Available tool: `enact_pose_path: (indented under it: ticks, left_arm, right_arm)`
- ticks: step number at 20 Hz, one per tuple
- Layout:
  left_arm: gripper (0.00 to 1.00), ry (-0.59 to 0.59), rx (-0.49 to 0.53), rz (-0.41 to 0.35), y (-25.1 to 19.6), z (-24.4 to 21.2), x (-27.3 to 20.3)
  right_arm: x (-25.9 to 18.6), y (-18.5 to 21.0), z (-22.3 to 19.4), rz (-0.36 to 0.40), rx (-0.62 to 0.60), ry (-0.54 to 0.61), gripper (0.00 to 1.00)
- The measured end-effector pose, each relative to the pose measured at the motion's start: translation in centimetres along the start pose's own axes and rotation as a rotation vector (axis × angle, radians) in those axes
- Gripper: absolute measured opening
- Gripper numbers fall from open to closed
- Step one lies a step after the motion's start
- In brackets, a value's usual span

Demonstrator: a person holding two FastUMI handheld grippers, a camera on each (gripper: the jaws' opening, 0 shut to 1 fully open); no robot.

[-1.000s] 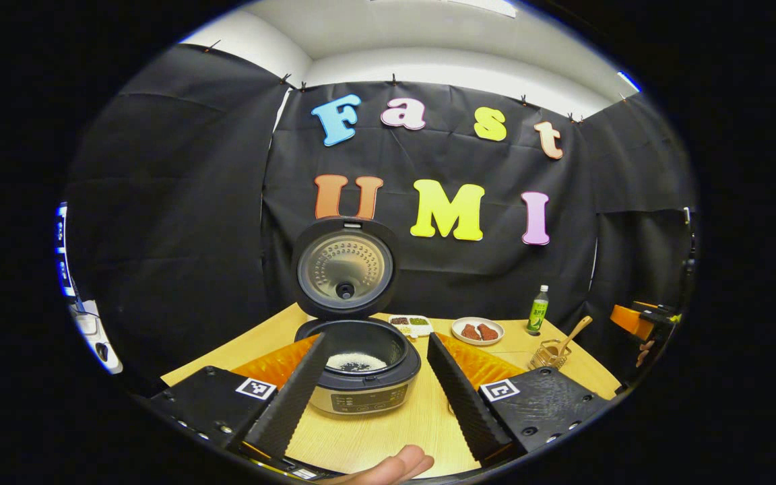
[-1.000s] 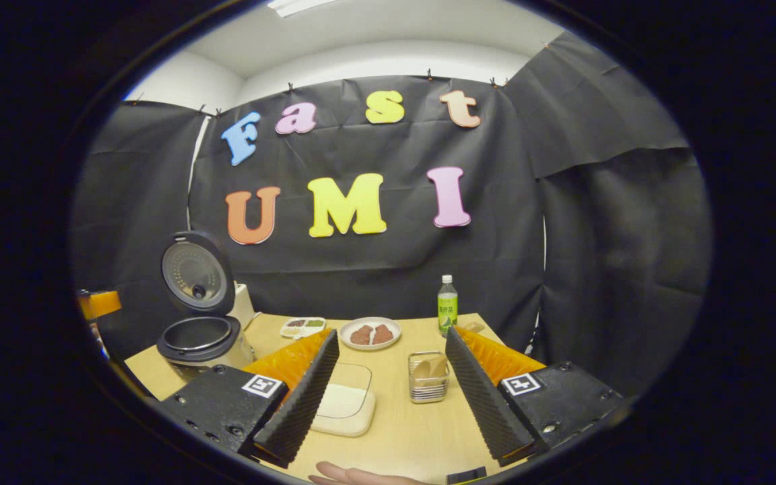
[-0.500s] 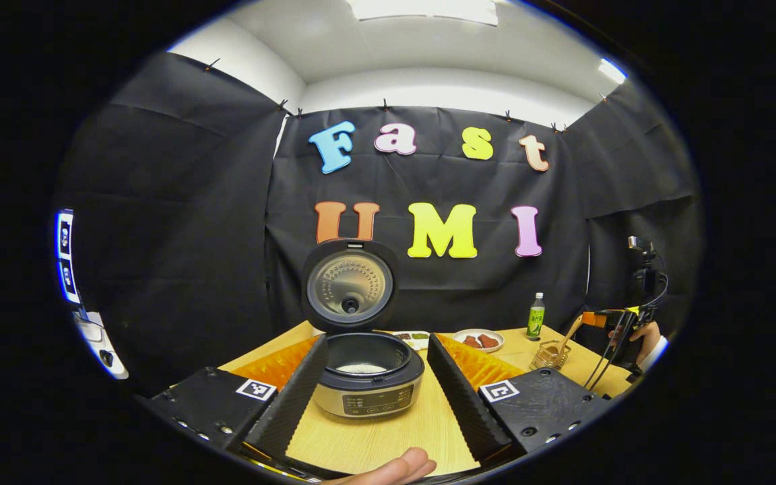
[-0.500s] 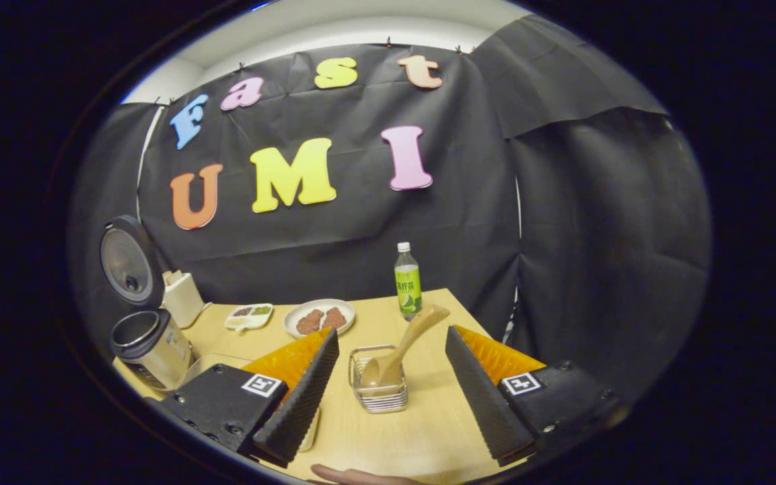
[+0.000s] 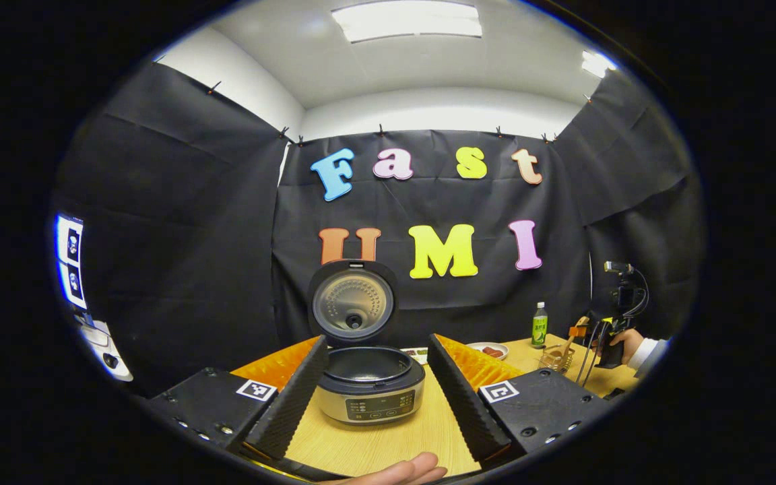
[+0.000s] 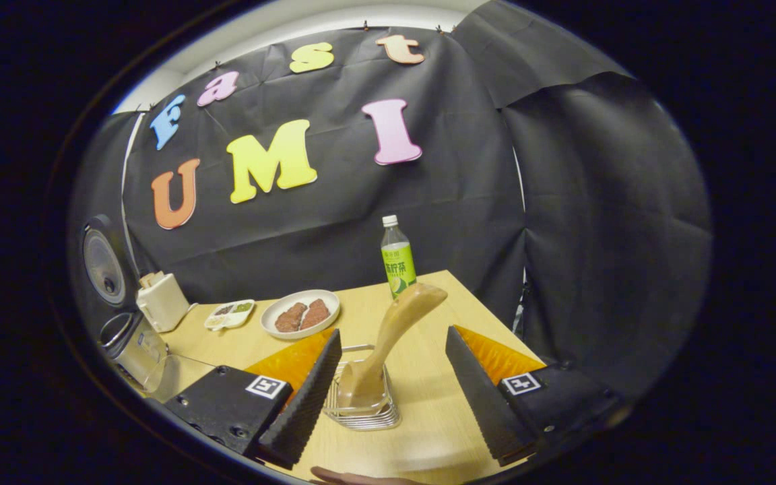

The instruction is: Close the left gripper, press the button to open the rice cooker; take a wooden spoon from the chopstick holder with the right hand, scoop a spoonful of rice and pour it into the rice cooker, then put the wooden spoon back into the chopstick holder.

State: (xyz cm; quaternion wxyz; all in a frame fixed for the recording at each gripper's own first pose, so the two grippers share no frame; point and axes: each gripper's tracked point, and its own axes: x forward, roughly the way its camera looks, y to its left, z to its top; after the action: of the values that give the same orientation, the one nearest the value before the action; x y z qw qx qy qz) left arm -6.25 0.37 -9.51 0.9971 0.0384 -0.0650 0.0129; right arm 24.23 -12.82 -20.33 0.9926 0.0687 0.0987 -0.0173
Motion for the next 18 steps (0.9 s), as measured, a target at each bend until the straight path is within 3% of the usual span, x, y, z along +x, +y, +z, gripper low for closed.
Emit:
enact_pose_path:
  ticks: [1,6,7,8,10,11,12,13,18]
  left_arm:
    - [0.94,0.024,-0.021,-0.003,-0.4,-0.9,-0.1]
    - [0.94,0.050,-0.047,-0.019,-1.0,-2.4,0.1]
    - [0.94,0.053,-0.044,-0.009,-0.8,-2.6,0.3]
    - [0.94,0.053,-0.044,-0.004,-0.7,-2.7,0.4]
    - [0.94,0.055,-0.026,-0.004,-0.8,-3.0,0.3]
    - [0.94,0.056,-0.023,-0.006,-0.9,-3.1,0.3]
    - [0.94,0.059,-0.022,-0.012,-0.9,-3.2,0.2]
    - [0.94,0.061,-0.024,-0.012,-0.8,-3.3,0.0]
    - [0.94,0.055,-0.006,0.022,0.9,-3.0,-0.3]
  right_arm:
    - [0.8,0.0,-0.1,0.004,0.004,-0.002,1.00]
    - [3.7,0.5,0.4,0.038,-0.030,-0.094,0.84]
    - [3.8,0.4,0.7,0.032,-0.033,-0.104,0.73]
    - [4.0,0.6,1.0,0.035,-0.036,-0.103,0.72]
    - [3.2,2.3,0.8,0.094,-0.016,-0.088,0.57]
    - [2.8,3.1,1.4,0.122,-0.003,-0.091,0.32]
    - [2.4,4.4,1.5,0.163,-0.010,-0.091,0.28]
    - [2.1,5.3,1.7,0.190,-0.029,-0.098,0.29]
    - [-0.6,7.0,5.7,0.148,-0.097,-0.194,0.25]
